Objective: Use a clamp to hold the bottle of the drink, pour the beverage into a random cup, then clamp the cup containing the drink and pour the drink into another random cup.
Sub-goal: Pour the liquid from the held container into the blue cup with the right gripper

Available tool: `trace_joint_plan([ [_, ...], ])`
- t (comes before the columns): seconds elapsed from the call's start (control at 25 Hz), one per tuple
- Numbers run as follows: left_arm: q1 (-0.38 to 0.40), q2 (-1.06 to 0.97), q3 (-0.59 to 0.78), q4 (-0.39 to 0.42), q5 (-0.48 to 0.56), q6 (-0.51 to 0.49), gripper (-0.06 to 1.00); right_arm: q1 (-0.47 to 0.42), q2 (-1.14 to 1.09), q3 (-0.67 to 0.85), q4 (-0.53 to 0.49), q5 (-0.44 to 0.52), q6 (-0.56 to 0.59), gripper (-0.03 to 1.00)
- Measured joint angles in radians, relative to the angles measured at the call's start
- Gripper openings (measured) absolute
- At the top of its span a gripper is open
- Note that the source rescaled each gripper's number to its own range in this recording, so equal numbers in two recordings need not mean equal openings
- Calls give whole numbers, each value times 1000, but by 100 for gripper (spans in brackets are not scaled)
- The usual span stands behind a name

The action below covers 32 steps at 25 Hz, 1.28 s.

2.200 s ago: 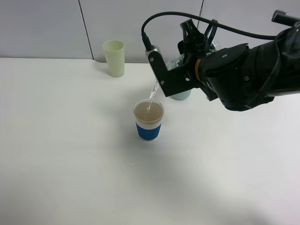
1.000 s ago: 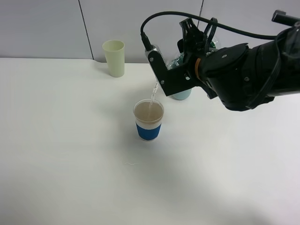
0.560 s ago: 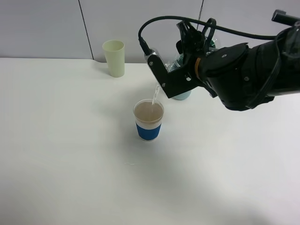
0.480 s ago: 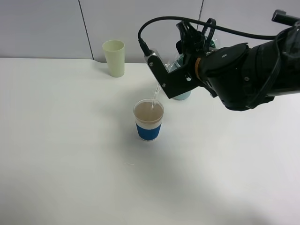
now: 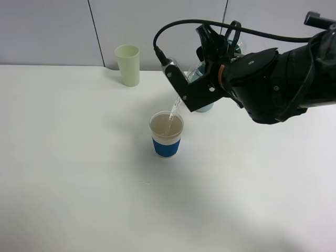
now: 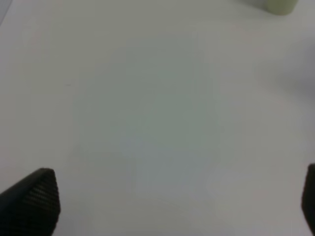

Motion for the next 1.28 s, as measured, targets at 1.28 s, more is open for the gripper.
trace_joint_plan([
  [1.28,0,0,0,0,0,0,100,0,0,0,-2,18,-83,3],
])
